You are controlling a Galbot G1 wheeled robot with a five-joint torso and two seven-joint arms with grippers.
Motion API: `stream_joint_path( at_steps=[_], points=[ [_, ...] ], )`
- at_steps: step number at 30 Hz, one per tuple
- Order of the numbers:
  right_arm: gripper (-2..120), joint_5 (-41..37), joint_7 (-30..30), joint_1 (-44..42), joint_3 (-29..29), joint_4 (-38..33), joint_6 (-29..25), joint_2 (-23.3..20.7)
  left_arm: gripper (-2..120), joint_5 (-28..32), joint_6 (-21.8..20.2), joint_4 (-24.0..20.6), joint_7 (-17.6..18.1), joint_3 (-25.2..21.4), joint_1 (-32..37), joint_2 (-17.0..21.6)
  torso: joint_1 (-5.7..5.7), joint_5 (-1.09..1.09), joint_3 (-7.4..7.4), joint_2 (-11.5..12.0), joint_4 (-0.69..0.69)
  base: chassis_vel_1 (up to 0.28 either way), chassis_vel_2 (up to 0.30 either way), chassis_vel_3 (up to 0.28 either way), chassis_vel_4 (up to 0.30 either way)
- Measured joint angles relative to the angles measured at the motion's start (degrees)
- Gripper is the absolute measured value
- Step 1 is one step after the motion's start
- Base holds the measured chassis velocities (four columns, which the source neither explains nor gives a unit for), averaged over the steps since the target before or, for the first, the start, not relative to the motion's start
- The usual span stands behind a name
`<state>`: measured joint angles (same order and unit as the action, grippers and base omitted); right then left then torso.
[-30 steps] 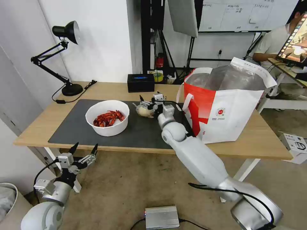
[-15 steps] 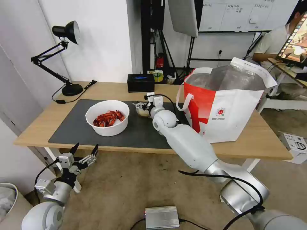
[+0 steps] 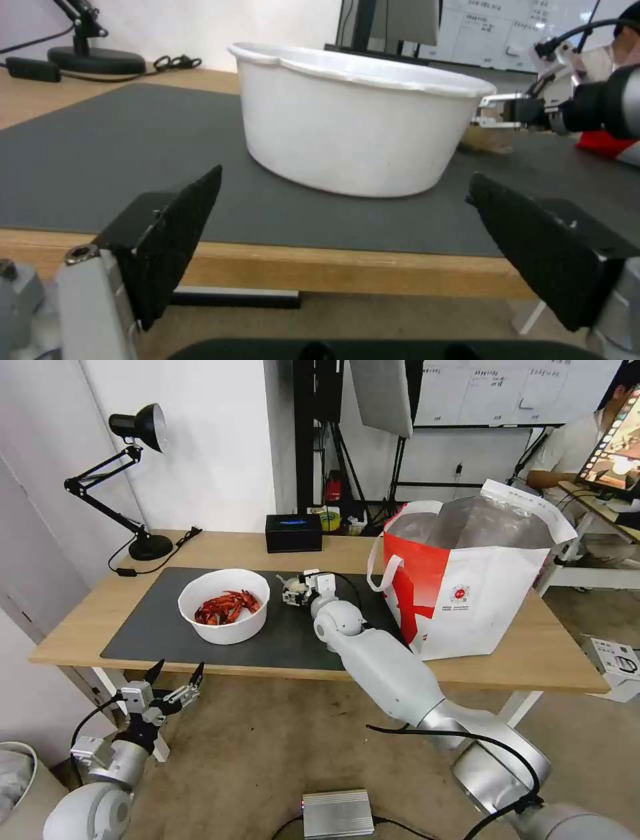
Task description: Pick up the trash from the table and place it into the takeout bag.
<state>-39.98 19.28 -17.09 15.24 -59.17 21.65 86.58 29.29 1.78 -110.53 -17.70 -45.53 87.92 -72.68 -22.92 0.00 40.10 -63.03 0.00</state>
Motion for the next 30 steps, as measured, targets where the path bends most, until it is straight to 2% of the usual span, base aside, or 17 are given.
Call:
stream_joint_path(
  at_steps=[1, 8, 11, 13, 17, 19, 21, 22, 24, 27, 30],
  points=[
    [96, 0.0, 0.0, 0.0, 0.0, 0.0, 0.0, 0.0, 100, 0.0, 0.0, 0.0, 0.0, 0.0, 0.0, 0.0, 0.0, 0.0, 0.0, 0.0, 0.0, 0.0, 0.0, 0.0, 0.0],
    [67, 0.4, 0.48, -0.56, -0.48, 1.03, -0.23, 0.66, 100, 0.0, 0.59, 0.32, -0.23, -0.28, 0.34, -0.15, 0.0, 0.0, 0.0, 0.0, 0.0, 0.0, 0.0, 0.0, 0.0],
    [60, 0.48, 0.62, -0.74, -0.51, 1.04, -0.29, 0.69, 100, 0.0, 0.61, 0.32, -0.25, -0.35, 0.36, -0.17, 0.0, 0.0, 0.0, 0.0, 0.0, 0.0, 0.0, 0.0, 0.0],
    [48, 0.61, 0.65, -0.93, -0.51, 1.02, -0.46, 0.61, 100, 0.02, 0.62, 0.3, -0.27, -0.4, 0.39, -0.2, 0.0, 0.0, 0.0, 0.0, 0.0, 0.0, 0.0, 0.0, 0.0],
    [39, 0.66, 0.7, -1.09, -0.44, 0.85, -0.69, 0.46, 100, 0.02, 0.63, 0.3, -0.28, -0.4, 0.39, -0.21, 0.01, 0.0, 0.0, 0.0, 0.0, 0.0, 0.0, 0.0, 0.0],
    [28, 0.94, 0.77, -1.44, -0.29, 0.41, -1.58, 0.14, 100, 0.03, 0.65, 0.3, -0.3, -0.41, 0.41, -0.22, 0.01, 0.0, 0.0, 0.0, 0.0, 0.0, 0.0, 0.0, 0.0],
    [26, 1.0, 0.81, -1.55, -0.28, 0.24, -1.72, 0.04, 100, 0.04, 0.65, 0.29, -0.3, -0.41, 0.41, -0.22, 0.01, 0.01, 0.0, 0.0, 0.0, 0.0, 0.0, 0.0, 0.0],
    [17, 1.59, 0.94, -2.01, -0.18, -0.69, -2.53, -0.57, 100, 0.05, 0.65, 0.29, -0.31, -0.41, 0.41, -0.19, 0.01, 0.01, 0.0, 0.0, 0.01, 0.0, 0.0, 0.0, 0.0],
    [10, 2.36, 0.94, -2.62, -0.17, -2.44, -3.54, -1.79, 100, 0.13, 0.65, 0.3, -0.31, -0.4, 0.4, -0.11, 0.0, 0.0, 0.01, 0.0, 0.0, 0.0, 0.0, 0.0, 0.0],
    [5, 2.94, 0.65, -3.29, -0.25, -4.88, -4.56, -3.46, 100, 0.37, 0.65, 0.37, -0.31, -0.37, 0.32, 0.04, 0.0, 0.01, 0.01, 0.0, 0.0, 0.0, 0.0, 0.0, 0.0],
    [5, 4.36, -0.49, -4.0, -0.64, -7.47, -6.48, -5.15, 100, 0.48, 0.65, 0.52, -0.31, -0.38, 0.19, 0.18, 0.01, 0.01, 0.01, 0.0, 0.0, 0.0, 0.0, 0.0, 0.0]
  ],
)
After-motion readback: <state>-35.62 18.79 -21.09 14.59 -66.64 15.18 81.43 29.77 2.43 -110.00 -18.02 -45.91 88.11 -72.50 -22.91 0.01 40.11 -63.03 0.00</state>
